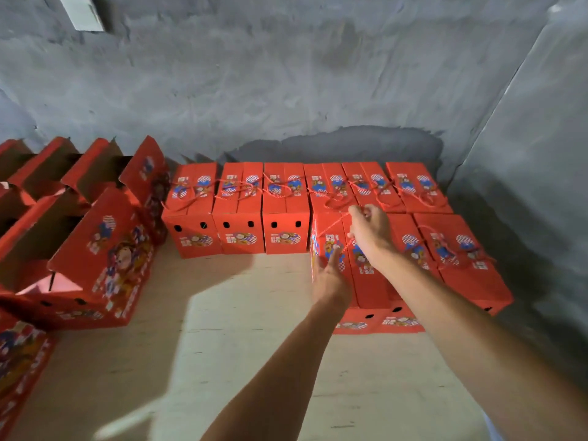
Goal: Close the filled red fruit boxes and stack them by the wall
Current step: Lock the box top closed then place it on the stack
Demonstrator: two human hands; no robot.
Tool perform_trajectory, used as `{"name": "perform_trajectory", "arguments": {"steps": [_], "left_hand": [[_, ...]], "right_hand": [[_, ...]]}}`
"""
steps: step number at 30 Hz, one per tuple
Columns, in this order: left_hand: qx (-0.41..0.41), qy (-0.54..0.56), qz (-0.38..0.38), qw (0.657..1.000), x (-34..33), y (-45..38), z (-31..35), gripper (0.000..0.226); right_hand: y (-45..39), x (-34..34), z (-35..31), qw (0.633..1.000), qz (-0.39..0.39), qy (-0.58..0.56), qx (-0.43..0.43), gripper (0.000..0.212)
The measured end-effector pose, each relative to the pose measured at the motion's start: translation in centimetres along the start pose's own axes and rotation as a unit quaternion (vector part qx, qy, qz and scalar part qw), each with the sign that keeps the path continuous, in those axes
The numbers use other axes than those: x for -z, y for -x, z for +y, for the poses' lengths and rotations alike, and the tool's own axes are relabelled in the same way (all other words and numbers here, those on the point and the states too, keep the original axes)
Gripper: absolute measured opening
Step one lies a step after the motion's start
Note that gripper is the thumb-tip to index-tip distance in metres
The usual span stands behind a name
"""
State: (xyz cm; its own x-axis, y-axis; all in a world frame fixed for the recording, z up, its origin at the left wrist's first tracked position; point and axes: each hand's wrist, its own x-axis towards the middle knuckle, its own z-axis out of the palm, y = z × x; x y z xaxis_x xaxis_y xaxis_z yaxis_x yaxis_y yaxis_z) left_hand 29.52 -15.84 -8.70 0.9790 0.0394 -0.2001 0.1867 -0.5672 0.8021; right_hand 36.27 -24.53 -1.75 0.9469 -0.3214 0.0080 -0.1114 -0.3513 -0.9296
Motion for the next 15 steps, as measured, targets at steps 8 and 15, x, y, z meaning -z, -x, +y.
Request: {"name": "perform_trajectory", "arguments": {"steps": [8, 15], "left_hand": [[-0.021, 0.039, 0.006, 0.999, -1.1, -2.7, -1.5, 0.071], [-0.052, -0.007, 0.055, 0.997, 5.8, -0.4, -0.2, 0.022]], "right_hand": [[-1.3, -1.7, 2.9, 0.982, -0.022, 0.170, 0.083, 0.022], [5.0, -3.3, -0.7, 0.792, 0.025, 0.539, 0.285, 0.039]]}}
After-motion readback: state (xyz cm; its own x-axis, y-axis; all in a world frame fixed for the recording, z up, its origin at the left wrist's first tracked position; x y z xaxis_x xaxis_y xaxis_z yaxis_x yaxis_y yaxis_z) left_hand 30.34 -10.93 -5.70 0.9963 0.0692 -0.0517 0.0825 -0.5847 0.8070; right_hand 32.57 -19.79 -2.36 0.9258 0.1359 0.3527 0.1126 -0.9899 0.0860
